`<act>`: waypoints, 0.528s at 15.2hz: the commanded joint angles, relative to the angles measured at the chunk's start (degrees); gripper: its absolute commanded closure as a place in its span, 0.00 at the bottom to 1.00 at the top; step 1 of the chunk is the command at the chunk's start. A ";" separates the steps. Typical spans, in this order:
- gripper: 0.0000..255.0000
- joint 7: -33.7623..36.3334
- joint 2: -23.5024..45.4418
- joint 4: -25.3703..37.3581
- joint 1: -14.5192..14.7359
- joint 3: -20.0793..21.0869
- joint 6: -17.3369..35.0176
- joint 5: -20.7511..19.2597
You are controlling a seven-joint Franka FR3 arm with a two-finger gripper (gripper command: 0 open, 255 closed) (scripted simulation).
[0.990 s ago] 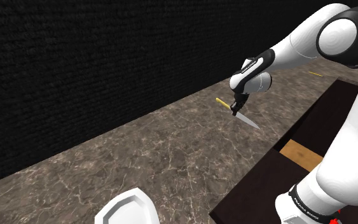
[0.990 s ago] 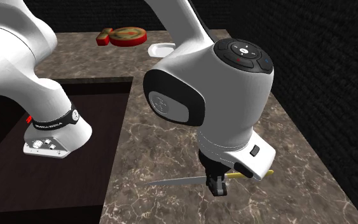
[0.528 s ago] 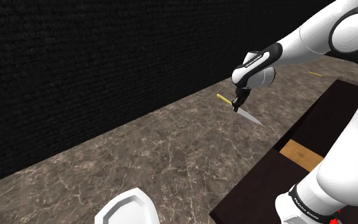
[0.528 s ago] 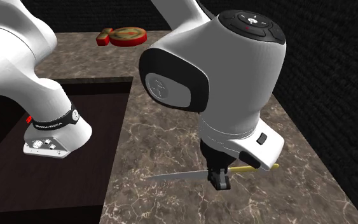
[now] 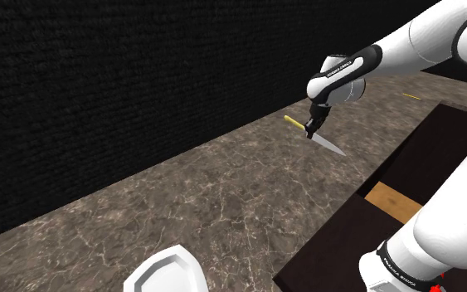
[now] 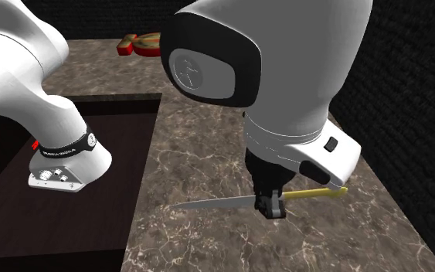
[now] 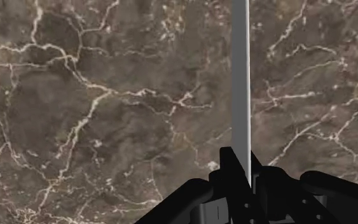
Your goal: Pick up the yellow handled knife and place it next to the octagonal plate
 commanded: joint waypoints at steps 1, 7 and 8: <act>1.00 0.39 -1.10 0.65 0.03 -0.12 -1.69 -0.63; 1.00 1.52 -4.11 2.35 0.14 -0.20 -6.21 -2.16; 1.00 1.68 -4.57 2.68 0.15 -0.19 -6.97 -2.38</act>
